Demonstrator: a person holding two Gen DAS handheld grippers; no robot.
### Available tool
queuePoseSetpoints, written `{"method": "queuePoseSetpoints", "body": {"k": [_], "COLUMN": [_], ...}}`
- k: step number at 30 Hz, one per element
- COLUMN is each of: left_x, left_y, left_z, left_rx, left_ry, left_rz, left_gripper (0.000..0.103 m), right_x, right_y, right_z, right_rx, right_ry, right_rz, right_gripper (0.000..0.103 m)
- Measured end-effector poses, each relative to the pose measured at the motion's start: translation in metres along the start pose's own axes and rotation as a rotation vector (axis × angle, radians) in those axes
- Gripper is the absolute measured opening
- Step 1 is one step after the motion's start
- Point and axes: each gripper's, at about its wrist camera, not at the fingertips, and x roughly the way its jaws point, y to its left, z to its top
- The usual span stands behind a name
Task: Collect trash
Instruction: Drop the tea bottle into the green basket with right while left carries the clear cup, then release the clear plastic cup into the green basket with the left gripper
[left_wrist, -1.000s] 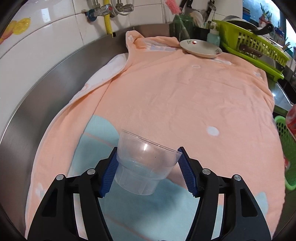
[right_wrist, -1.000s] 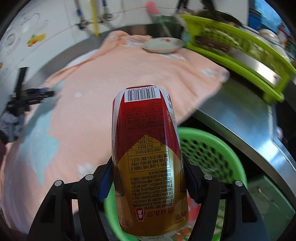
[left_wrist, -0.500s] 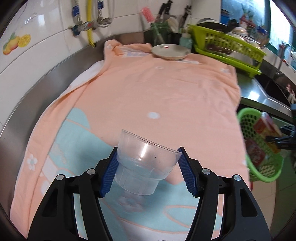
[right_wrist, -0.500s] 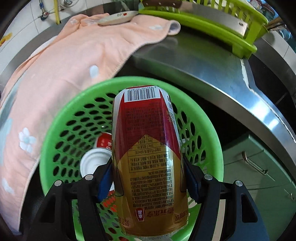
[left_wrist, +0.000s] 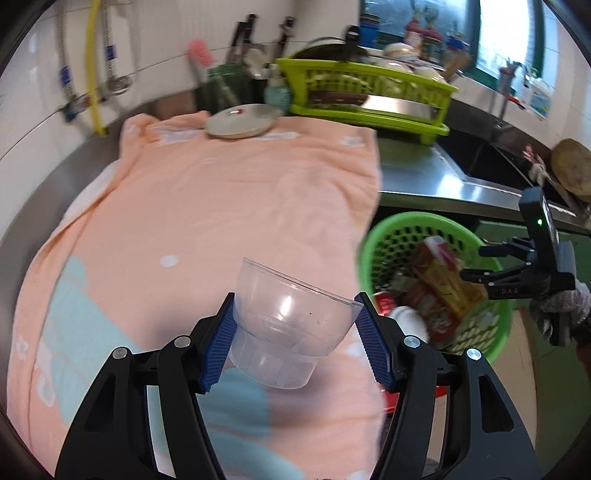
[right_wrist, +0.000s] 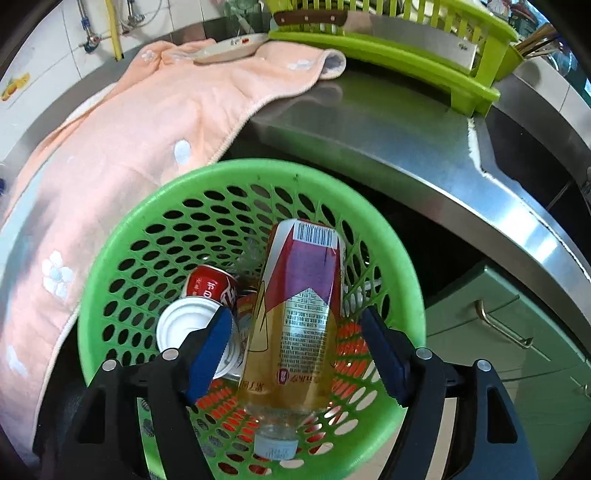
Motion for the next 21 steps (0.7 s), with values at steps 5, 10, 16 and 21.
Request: {"method": "queuePoseSetpoints", "body": {"k": [5, 10, 16, 21], "left_x": [0.017, 0.041, 0.071, 0.086], "left_y": [-0.044, -0.079, -0.104, -0.117], "left_z": [0.005, 0.007, 0.002, -0.005], "left_rx": [0.059, 0.093, 0.099, 0.095], "left_ry": [0.017, 0.050, 0.114, 0.149], "left_rz": [-0.041, -0.064, -0.080, -0.100], "left_gripper": [0.062, 0.062, 0.063, 0.063], "right_x": [-0.030, -0.055, -0.073, -0.082], "right_y": [-0.005, -0.006, -0.009, -0.010], "right_z": [-0.004, -0.018, -0.034, -0.045], "right_rx": [0.006, 0.012, 0.032, 0.055], "right_ry": [-0.057, -0.095, -0.142, -0.162], "right_rz": [0.028, 0.037, 0.048, 0.048], "right_gripper": [0.071, 0.072, 0.075, 0.076]}}
